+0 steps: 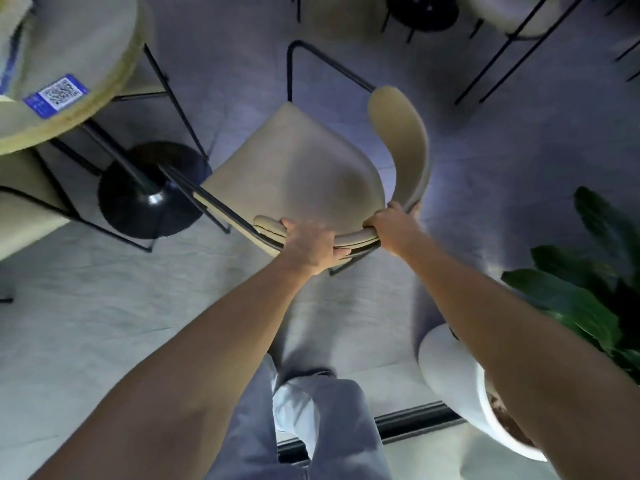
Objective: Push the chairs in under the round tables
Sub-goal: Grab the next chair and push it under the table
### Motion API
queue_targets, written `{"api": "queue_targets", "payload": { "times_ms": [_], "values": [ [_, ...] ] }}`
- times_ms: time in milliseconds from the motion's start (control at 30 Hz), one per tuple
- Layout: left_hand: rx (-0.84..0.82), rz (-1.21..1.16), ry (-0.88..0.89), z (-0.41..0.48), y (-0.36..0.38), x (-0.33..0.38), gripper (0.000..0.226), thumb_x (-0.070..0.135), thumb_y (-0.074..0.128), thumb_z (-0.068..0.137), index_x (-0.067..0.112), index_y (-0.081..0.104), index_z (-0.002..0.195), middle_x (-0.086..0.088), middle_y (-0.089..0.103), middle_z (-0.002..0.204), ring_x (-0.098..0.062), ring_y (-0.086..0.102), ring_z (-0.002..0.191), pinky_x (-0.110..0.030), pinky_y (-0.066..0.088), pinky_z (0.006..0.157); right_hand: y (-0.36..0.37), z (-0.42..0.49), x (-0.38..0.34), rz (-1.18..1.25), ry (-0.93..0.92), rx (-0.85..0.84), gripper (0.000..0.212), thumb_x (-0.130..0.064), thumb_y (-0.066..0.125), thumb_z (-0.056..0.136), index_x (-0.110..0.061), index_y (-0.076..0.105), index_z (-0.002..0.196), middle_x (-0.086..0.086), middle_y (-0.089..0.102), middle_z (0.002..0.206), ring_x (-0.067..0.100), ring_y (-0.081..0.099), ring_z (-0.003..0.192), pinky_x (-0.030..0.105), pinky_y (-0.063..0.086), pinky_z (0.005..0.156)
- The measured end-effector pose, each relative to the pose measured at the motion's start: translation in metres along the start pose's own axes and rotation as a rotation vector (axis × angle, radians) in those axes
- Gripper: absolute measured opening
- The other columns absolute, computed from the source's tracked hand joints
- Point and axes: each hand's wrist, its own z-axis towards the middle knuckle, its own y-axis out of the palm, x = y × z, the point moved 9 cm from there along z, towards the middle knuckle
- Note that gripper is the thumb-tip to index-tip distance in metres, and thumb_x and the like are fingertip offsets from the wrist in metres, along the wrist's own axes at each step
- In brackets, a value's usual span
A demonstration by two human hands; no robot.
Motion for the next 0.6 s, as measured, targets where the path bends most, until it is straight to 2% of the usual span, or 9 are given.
{"api": "queue_targets", "payload": {
  "times_ms": [200, 267, 333, 400, 467, 533, 600],
  "values": [
    [-0.033, -0.072, -0.052, -0.014, 0.007, -0.003, 0.052, 0.068, 0.038, 0.092, 0.024, 0.059, 0.111, -0.003, 0.066, 0.104, -0.027, 0.061, 0.099, -0.062, 0.037, 0.096, 0.005, 0.004, -0.008, -0.069, -0.075, -0.007, 0.047, -0.005, 0.05, 0.092, -0.039, 0.068, 0.119, -0.005, 0.065, 0.116, 0.028, 0.04, 0.126, 0.074, 0.03, 0.103],
    [-0.055, -0.076, -0.075, -0.022, 0.012, -0.009, 0.052, 0.068, 0.037, 0.092, 0.024, 0.059, 0.11, -0.002, 0.066, 0.102, -0.026, 0.061, 0.095, -0.061, 0.037, 0.095, 0.003, 0.002, -0.018, -0.112, -0.09, 0.009, 0.046, -0.008, 0.055, 0.091, -0.043, 0.067, 0.119, -0.006, 0.064, 0.117, 0.027, 0.04, 0.127, 0.082, 0.02, 0.102],
    [-0.085, -0.076, -0.088, -0.032, 0.017, -0.015, 0.051, 0.067, 0.037, 0.093, 0.024, 0.058, 0.111, 0.001, 0.061, 0.095, -0.025, 0.058, 0.09, -0.06, 0.038, 0.095, 0.003, -0.002, -0.031, -0.161, -0.119, 0.031, 0.045, -0.01, 0.057, 0.09, -0.044, 0.067, 0.119, -0.007, 0.065, 0.118, 0.027, 0.041, 0.129, 0.084, 0.009, 0.102],
    [-0.097, -0.071, -0.098, -0.046, 0.019, -0.022, 0.053, 0.067, 0.036, 0.094, 0.023, 0.058, 0.114, 0.0, 0.057, 0.09, -0.025, 0.056, 0.087, -0.058, 0.039, 0.094, 0.003, -0.007, -0.046, -0.238, -0.184, 0.055, 0.044, -0.014, 0.056, 0.091, -0.042, 0.065, 0.123, -0.008, 0.066, 0.121, 0.03, 0.043, 0.13, 0.078, 0.001, 0.109],
    [-0.105, -0.061, -0.105, -0.06, 0.022, -0.03, 0.055, 0.067, 0.035, 0.095, 0.022, 0.058, 0.118, -0.003, 0.063, 0.098, -0.026, 0.06, 0.093, -0.057, 0.038, 0.093, 0.006, -0.012, -0.062, -0.268, -0.244, 0.041, 0.046, -0.014, 0.054, 0.092, -0.04, 0.061, 0.13, -0.006, 0.063, 0.128, 0.032, 0.042, 0.133, 0.07, -0.002, 0.113],
    [-0.12, -0.049, -0.111, -0.074, 0.028, -0.039, 0.057, 0.067, 0.035, 0.094, 0.021, 0.057, 0.12, -0.005, 0.065, 0.103, -0.027, 0.061, 0.097, -0.057, 0.037, 0.094, 0.01, -0.018, -0.079, -0.27, -0.302, 0.021, 0.048, -0.012, 0.054, 0.091, -0.036, 0.06, 0.133, -0.004, 0.062, 0.13, 0.032, 0.044, 0.132, 0.063, 0.005, 0.117],
    [-0.143, -0.035, -0.119, -0.085, 0.036, -0.049, 0.057, 0.067, 0.033, 0.095, 0.022, 0.055, 0.122, -0.005, 0.065, 0.104, -0.027, 0.061, 0.098, -0.054, 0.037, 0.094, 0.011, -0.024, -0.097, -0.278, -0.368, 0.034, 0.048, -0.012, 0.056, 0.088, -0.034, 0.061, 0.13, -0.003, 0.065, 0.126, 0.03, 0.049, 0.127, 0.051, 0.021, 0.117]
  ]
}}
